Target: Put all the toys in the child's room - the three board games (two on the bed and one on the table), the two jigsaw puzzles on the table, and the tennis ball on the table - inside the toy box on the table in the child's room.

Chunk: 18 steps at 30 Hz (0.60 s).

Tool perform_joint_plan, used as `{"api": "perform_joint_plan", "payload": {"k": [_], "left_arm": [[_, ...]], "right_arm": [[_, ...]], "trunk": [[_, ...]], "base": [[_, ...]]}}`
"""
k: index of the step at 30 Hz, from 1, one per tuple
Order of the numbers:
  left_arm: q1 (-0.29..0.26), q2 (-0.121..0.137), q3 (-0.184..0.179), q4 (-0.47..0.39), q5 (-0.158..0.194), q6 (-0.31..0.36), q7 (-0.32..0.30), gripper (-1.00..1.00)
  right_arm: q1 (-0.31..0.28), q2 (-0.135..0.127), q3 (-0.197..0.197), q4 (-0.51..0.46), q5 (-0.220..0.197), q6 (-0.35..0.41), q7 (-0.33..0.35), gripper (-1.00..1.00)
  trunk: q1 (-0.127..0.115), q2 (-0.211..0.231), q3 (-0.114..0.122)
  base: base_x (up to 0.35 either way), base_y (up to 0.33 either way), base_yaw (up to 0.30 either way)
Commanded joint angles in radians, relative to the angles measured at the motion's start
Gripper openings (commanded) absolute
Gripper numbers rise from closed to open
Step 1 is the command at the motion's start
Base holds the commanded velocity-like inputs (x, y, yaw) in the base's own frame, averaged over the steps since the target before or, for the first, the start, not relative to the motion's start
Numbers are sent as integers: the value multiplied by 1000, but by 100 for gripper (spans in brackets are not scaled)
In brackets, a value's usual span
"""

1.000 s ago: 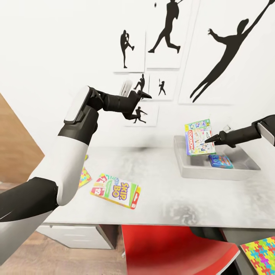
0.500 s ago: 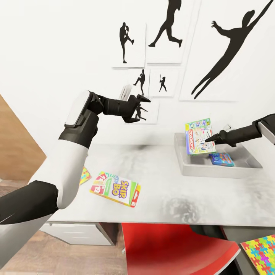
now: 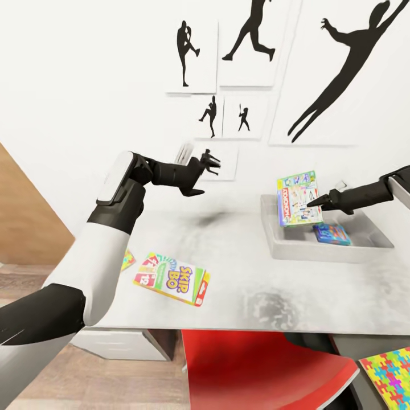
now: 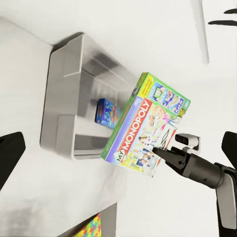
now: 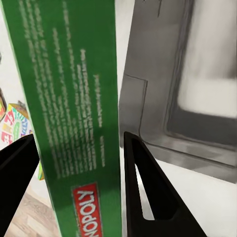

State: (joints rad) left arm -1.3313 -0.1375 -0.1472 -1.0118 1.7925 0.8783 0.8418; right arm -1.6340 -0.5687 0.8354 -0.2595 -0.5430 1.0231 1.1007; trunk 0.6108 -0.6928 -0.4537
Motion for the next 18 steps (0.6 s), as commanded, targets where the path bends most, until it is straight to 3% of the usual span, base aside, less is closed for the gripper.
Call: {"api": "perform_joint_plan", "payload": {"k": [1, 18], "left_arm": [[1, 1, 0, -1, 10, 0, 12, 100], [6, 3, 1, -4, 9, 1, 21, 100]], "right_arm": [[-2, -2, 3, -1, -3, 5, 9, -100], [-4, -5, -2, -4, -6, -3, 10, -100]], "trunk": [[0, -1, -3], [0, -1, -31]], "base": [[0, 0, 0], [0, 0, 0]]}}
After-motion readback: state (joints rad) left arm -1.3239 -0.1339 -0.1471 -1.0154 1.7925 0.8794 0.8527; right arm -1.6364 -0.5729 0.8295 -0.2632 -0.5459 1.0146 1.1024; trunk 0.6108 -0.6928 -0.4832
